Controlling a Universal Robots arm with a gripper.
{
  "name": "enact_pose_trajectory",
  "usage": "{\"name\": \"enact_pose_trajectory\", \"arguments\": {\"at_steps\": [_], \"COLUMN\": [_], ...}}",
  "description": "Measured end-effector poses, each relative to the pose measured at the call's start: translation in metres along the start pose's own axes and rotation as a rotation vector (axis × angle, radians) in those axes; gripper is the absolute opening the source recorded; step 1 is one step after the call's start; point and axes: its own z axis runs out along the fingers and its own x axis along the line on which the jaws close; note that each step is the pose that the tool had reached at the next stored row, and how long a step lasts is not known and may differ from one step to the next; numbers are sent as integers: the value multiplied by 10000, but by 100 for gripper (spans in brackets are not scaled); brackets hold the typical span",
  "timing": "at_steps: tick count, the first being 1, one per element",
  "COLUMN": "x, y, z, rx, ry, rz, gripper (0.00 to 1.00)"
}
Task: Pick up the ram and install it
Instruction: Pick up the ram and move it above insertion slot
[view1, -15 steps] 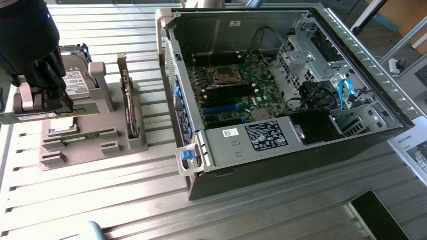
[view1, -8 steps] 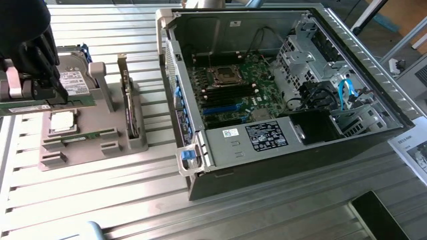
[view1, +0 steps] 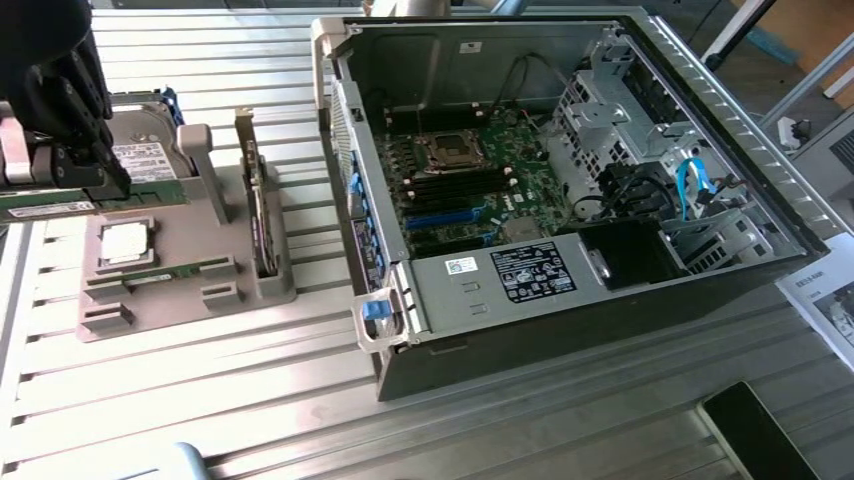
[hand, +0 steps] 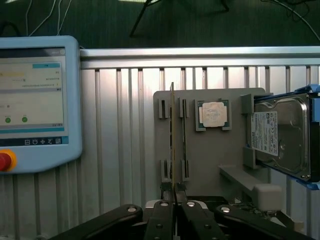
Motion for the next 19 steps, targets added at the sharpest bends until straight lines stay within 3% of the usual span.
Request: {"name": "enact_pose_trajectory", "arguments": {"at_steps": [9, 16, 19], "x": [-4, -9, -12], "y": [-197, -432, -590], "z": [-1, -3, -5], "rx": [-2, -5, -6], "ry": [0, 0, 0], "rz": [0, 0, 0], "gripper": [12, 12, 12]}}
